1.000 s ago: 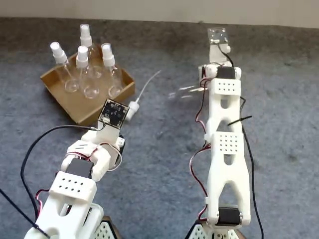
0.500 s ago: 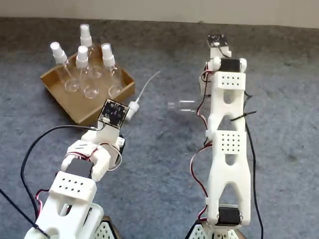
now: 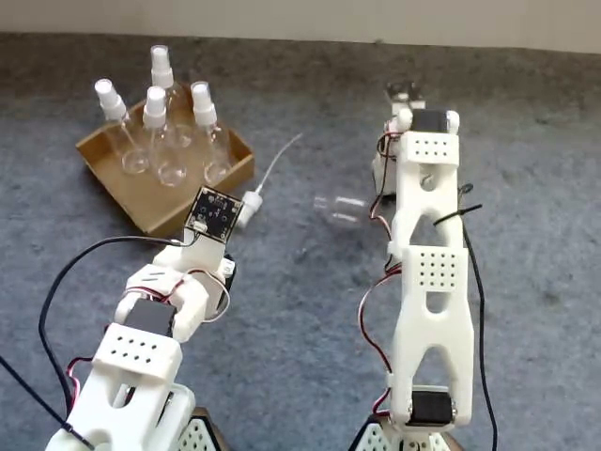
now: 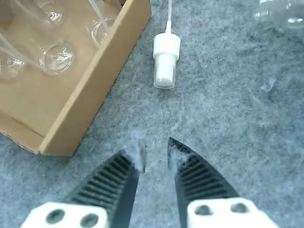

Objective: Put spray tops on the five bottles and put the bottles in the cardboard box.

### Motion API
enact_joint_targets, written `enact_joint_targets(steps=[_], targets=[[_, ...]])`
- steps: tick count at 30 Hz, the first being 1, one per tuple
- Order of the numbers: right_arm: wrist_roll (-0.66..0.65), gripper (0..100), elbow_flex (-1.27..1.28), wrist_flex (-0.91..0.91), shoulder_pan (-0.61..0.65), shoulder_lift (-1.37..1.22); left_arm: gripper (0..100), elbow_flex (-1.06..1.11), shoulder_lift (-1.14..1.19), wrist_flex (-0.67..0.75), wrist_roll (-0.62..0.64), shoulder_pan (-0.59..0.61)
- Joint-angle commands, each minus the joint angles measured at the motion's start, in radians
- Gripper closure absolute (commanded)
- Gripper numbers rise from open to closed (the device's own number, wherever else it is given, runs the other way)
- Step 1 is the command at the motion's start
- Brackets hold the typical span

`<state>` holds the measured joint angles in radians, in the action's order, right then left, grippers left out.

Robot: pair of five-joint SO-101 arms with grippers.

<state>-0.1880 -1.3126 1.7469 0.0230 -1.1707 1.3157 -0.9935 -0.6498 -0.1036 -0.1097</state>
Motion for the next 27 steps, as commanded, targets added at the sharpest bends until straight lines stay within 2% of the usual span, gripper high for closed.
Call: enact_joint_targets(steps=[1, 16, 27], targets=[[-0.003, 99.5, 0.041, 0.021, 0.013, 0.160, 97, -0.002, -0.025, 0.021, 0.003, -0.004], [-0.008, 99.5, 0.699, 0.021, 0.061, 0.518, 97, -0.002, -0.025, 0.021, 0.003, -0.004], [-0.008, 99.5, 0.851, 0.021, 0.147, 0.651, 97, -0.002, -0.025, 0.021, 0.003, -0.004]])
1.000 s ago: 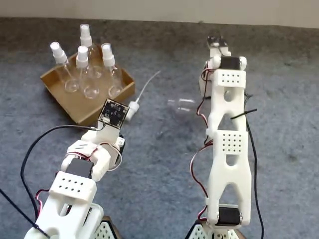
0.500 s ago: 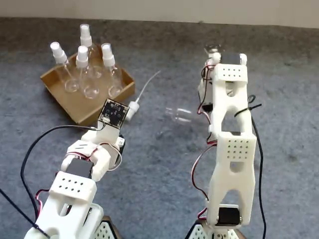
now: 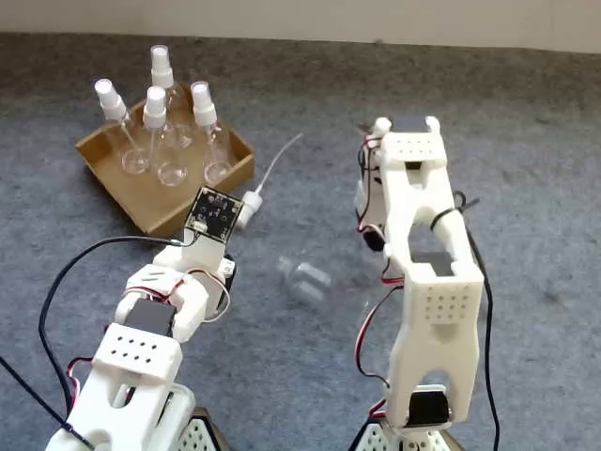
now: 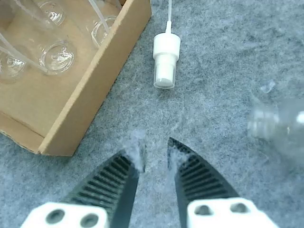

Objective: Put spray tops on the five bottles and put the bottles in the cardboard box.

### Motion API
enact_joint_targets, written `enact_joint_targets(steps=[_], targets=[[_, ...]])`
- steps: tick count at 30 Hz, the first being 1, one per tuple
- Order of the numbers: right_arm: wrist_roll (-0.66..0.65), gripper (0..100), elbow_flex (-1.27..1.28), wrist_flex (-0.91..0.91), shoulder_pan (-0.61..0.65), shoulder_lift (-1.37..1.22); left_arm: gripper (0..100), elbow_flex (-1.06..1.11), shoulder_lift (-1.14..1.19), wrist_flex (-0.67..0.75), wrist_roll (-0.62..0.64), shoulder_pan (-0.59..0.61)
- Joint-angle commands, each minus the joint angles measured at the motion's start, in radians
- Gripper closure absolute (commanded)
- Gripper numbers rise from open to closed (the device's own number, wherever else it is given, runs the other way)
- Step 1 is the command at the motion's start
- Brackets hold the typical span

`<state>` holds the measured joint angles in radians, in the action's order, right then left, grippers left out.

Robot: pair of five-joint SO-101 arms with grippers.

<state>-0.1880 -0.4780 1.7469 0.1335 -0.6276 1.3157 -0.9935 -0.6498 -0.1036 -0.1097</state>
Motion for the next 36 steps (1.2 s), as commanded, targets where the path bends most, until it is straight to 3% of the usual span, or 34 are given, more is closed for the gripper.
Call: enact_joint_targets(steps=[1, 15, 24, 36], targets=[[-0.008, 99.5, 0.030, 0.021, 0.045, 0.127, 97, -0.002, -0.025, 0.021, 0.003, -0.004], [-0.003, 99.5, 0.050, 0.021, 0.050, 0.371, 97, -0.012, -0.025, 0.015, 0.003, -0.002], [-0.003, 99.5, 0.189, 0.021, 0.050, 0.788, 97, -0.028, -0.024, 0.012, -0.051, -0.002], [-0.003, 99.5, 0.667, -0.042, 0.050, 1.359, 97, -0.232, -0.025, -0.298, -0.051, -0.012]])
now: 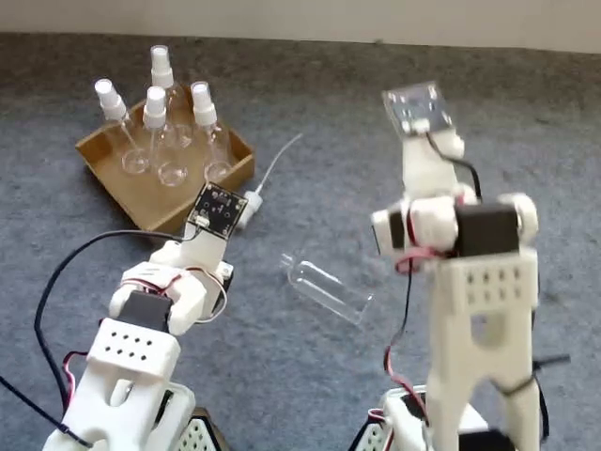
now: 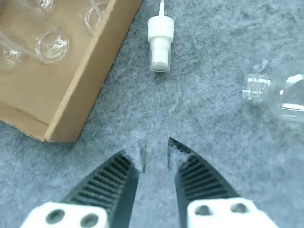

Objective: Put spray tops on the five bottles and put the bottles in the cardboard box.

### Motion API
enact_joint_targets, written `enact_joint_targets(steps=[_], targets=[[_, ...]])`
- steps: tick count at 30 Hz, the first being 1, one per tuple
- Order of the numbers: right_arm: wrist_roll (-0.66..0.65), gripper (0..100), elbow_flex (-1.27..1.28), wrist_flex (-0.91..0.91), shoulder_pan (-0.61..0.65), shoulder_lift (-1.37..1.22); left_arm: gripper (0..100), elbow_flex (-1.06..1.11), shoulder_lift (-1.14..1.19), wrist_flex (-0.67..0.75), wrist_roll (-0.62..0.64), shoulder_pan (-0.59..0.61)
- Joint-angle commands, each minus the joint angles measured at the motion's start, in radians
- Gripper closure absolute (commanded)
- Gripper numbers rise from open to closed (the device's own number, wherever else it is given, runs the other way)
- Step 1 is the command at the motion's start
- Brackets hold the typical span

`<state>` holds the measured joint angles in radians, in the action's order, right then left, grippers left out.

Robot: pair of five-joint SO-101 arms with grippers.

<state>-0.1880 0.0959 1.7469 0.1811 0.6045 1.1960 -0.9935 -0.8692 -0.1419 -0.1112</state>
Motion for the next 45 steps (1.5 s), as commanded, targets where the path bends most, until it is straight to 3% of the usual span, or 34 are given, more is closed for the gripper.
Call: enact_joint_targets(steps=[1, 4, 7, 11, 16, 20, 22, 30, 36, 41, 45], targets=[[-0.003, 99.5, 0.148, -0.062, 0.002, 0.168, 97, -0.131, -0.025, -0.101, -0.011, -0.010], [-0.003, 99.5, 0.317, -0.139, 0.001, 0.292, 96, -0.199, -0.025, -0.180, -0.011, -0.012], [-0.003, 99.5, 0.478, -0.211, -0.001, 0.427, 88, -0.239, -0.025, -0.250, -0.008, -0.053], [-0.003, 99.5, 0.651, -0.317, -0.117, 0.590, 78, -0.246, -0.027, -0.362, -0.014, -0.124], [-0.009, 99.5, 0.848, -0.437, -0.274, 0.705, 87, -0.269, -0.025, -0.385, -0.006, -0.156], [-0.003, 99.5, 1.010, -0.542, -0.283, 0.731, 96, -0.338, -0.018, -0.450, -0.005, -0.168], [-0.003, 99.5, 1.073, -0.595, -0.285, 0.731, 96, -0.400, -0.015, -0.526, 0.003, -0.183], [-0.003, 99.5, 1.179, -0.667, -0.286, 0.731, 78, -0.558, -0.015, -0.675, 0.219, -0.285], [-0.003, 99.5, 1.181, -0.667, -0.286, 0.731, 75, -0.565, 0.030, -0.669, 0.233, -0.285], [-0.003, 99.5, 1.182, -0.667, -0.286, 0.731, 74, -0.627, 0.260, -0.598, 0.097, -0.148], [-0.003, 99.5, 1.182, -0.667, -0.286, 0.731, 74, -0.731, 0.479, -0.523, -0.087, -0.054]])
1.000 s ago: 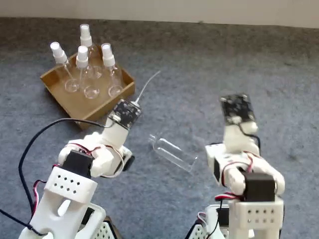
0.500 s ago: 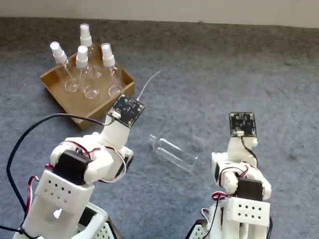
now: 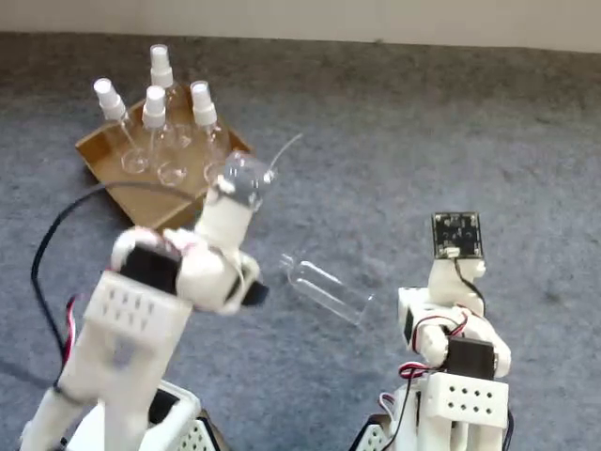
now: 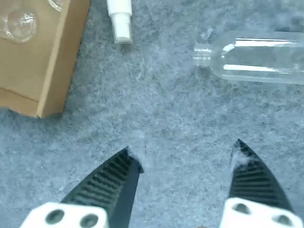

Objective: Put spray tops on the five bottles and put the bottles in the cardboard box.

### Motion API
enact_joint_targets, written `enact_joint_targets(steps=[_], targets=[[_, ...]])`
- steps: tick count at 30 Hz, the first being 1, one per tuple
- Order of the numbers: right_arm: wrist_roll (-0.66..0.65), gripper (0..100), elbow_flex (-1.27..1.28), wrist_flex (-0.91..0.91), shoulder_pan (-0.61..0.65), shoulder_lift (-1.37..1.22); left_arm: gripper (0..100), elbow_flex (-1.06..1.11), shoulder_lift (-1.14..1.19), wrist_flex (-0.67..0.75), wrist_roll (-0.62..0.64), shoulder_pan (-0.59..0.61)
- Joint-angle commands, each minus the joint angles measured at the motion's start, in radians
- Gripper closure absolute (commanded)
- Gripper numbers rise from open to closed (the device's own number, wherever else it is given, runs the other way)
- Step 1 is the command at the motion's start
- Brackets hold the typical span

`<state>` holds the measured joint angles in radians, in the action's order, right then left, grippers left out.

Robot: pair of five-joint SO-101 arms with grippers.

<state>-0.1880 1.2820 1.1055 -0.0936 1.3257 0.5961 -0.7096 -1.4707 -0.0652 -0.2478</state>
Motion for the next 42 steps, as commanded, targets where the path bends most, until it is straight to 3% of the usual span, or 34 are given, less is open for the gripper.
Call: enact_joint_targets(steps=[1, 10, 14, 21, 25, 29, 34, 36, 42], targets=[[-0.003, 99.5, -0.002, -0.025, -0.012, 0.010, 74, -0.154, 0.242, 0.091, -0.196, 0.093], [-0.003, 99.5, 0.027, -0.027, -0.012, 0.012, 74, -0.294, 0.542, 0.236, -0.256, 0.108], [-0.003, 99.5, 0.027, -0.027, -0.012, 0.012, 74, -0.338, 0.604, 0.207, -0.224, 0.074], [-0.003, 99.5, 0.027, -0.027, -0.012, 0.012, 74, -0.553, 0.627, -0.063, 0.135, -0.021], [-0.003, 99.5, 0.027, -0.027, -0.012, 0.012, 74, -0.593, 0.628, -0.164, 0.327, -0.140], [-0.003, 99.5, 0.027, -0.027, -0.013, 0.012, 74, -0.599, 0.627, -0.189, 0.598, -0.294], [-0.005, 99.5, 0.027, -0.027, -0.013, 0.012, 74, -0.590, 0.630, -0.166, 0.825, -0.401], [-0.005, 99.5, 0.028, -0.027, -0.013, 0.012, 74, -0.585, 0.645, -0.120, 0.876, -0.403], [-0.006, 99.5, 0.028, -0.027, -0.013, 0.012, 74, -0.605, 0.774, -0.069, 0.875, -0.344]])
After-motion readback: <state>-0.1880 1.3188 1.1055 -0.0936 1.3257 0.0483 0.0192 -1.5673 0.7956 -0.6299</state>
